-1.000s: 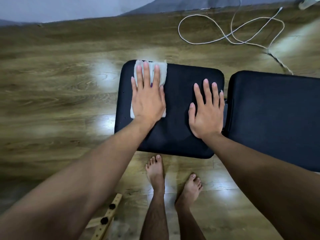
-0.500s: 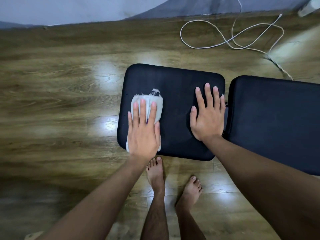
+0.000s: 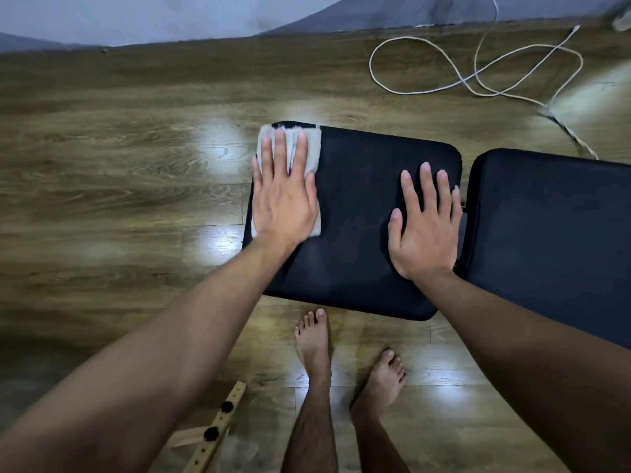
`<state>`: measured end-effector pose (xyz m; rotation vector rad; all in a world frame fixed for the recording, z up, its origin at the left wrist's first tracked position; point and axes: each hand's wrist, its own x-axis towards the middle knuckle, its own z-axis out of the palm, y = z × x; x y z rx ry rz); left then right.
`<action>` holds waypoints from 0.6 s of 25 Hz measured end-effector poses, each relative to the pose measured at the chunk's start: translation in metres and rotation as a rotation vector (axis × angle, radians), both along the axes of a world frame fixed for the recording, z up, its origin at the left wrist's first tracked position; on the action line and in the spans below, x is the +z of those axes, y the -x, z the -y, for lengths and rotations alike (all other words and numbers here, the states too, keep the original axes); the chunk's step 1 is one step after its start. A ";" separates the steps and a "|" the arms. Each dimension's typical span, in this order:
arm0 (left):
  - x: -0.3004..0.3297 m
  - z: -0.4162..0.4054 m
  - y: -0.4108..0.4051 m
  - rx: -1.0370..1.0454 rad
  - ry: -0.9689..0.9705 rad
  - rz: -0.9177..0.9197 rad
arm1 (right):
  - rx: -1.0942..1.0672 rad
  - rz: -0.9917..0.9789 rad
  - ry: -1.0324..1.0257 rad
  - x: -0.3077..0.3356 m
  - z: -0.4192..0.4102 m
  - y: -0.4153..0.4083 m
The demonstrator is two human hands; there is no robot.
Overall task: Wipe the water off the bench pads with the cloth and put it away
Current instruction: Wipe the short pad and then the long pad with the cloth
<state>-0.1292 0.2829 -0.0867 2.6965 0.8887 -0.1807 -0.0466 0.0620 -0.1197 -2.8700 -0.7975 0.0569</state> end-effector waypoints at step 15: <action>0.004 0.041 0.116 -0.032 0.033 -0.014 | 0.004 0.003 -0.022 0.001 0.001 0.001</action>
